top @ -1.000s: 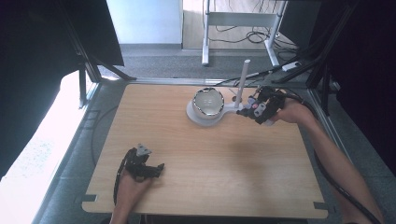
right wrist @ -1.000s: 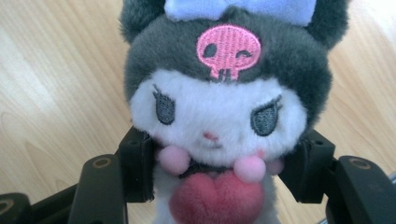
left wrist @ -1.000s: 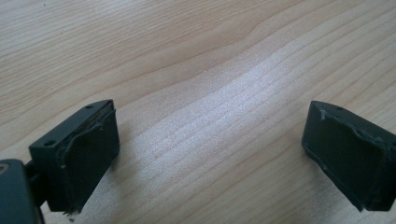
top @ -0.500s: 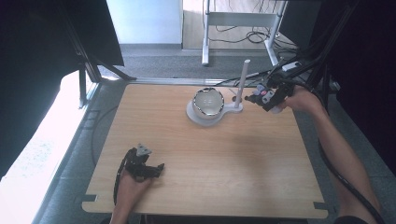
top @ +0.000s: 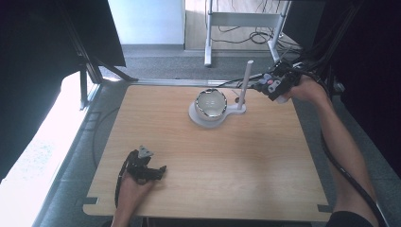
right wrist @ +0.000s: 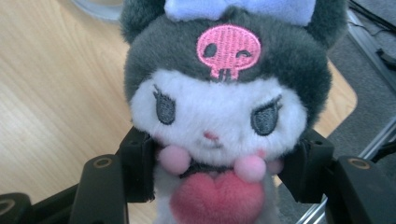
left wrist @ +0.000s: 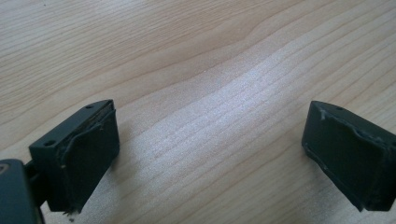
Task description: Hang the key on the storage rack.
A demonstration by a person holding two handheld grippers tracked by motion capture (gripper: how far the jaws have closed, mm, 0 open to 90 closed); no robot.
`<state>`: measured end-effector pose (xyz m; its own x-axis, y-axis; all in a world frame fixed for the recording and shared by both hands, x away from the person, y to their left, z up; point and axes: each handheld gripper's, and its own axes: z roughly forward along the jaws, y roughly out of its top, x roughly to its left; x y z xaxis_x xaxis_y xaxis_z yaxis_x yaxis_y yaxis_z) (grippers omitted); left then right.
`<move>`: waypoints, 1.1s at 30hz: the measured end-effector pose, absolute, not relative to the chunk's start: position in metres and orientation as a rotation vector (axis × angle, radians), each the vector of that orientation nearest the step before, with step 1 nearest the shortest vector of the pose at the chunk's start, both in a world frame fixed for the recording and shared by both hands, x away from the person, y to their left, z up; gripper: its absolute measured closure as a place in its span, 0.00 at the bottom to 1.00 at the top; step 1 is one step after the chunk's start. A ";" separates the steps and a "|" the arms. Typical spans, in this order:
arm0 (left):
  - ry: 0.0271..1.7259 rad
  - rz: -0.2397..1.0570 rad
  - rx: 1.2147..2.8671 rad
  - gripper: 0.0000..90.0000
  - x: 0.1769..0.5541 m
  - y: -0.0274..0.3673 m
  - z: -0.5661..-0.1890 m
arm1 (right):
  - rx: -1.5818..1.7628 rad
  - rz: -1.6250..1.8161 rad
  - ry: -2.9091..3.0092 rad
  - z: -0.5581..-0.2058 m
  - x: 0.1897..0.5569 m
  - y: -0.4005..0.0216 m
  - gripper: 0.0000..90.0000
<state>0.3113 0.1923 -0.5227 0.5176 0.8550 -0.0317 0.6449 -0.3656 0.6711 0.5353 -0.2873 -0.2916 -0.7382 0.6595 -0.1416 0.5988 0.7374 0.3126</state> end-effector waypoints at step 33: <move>1.217 0.431 2.128 0.04 0.311 0.192 -0.523 | 1.000 0.420 2.662 -0.276 0.557 -0.259 0.43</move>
<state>0.3113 0.1923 -0.5227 0.5174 0.8551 -0.0311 0.6450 -0.3659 0.6709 0.5573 -0.2592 -0.2765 -0.7268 0.6715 -0.1446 0.5943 0.7203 0.3576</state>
